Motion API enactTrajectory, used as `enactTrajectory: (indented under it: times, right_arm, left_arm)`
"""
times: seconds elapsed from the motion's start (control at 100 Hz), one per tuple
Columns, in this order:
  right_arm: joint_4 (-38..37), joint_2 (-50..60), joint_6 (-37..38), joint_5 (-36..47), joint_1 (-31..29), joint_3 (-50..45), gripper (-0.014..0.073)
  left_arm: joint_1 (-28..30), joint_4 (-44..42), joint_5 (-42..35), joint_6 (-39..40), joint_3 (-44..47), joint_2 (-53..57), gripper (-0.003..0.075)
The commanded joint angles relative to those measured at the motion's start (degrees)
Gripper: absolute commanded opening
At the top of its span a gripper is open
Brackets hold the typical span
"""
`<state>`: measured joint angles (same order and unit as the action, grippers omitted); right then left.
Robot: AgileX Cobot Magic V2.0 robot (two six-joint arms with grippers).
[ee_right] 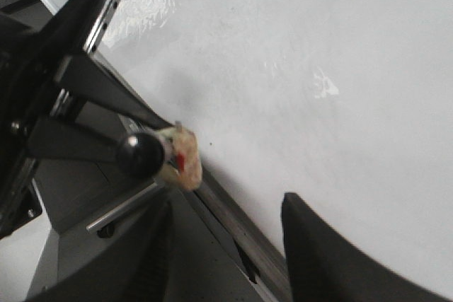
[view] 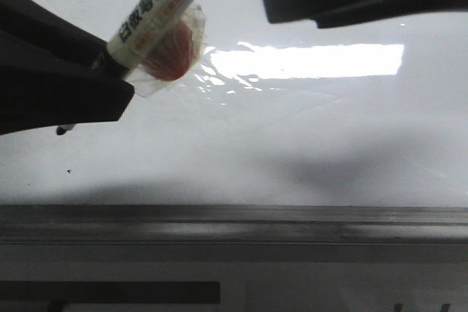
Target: Write number 6 on whiteboard
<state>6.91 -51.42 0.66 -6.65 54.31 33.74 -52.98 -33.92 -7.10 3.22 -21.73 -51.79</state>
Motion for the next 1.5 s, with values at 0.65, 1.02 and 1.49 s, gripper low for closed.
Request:
enactTrajectory:
  times: [0.65, 1.02, 1.49]
  right_arm:
    - [4.64, -6.22, -0.34, 2.76, 4.15, 8.85, 0.019]
    - [4.64, -6.22, -0.34, 1.75, 4.15, 8.85, -0.0064]
    - [10.36, -6.22, -0.26, -0.15, -1.29, 9.59, -0.0064]
  left_arm:
    - [-0.5, 0.67, -3.13, 0.03, -1.96, 0.56, -0.0019]
    - [-0.5, 0.67, -4.58, 0.03, -1.96, 0.56, 0.0146]
    - [3.55, 9.95, 7.64, 0.28, -1.96, 16.42, 0.0409]
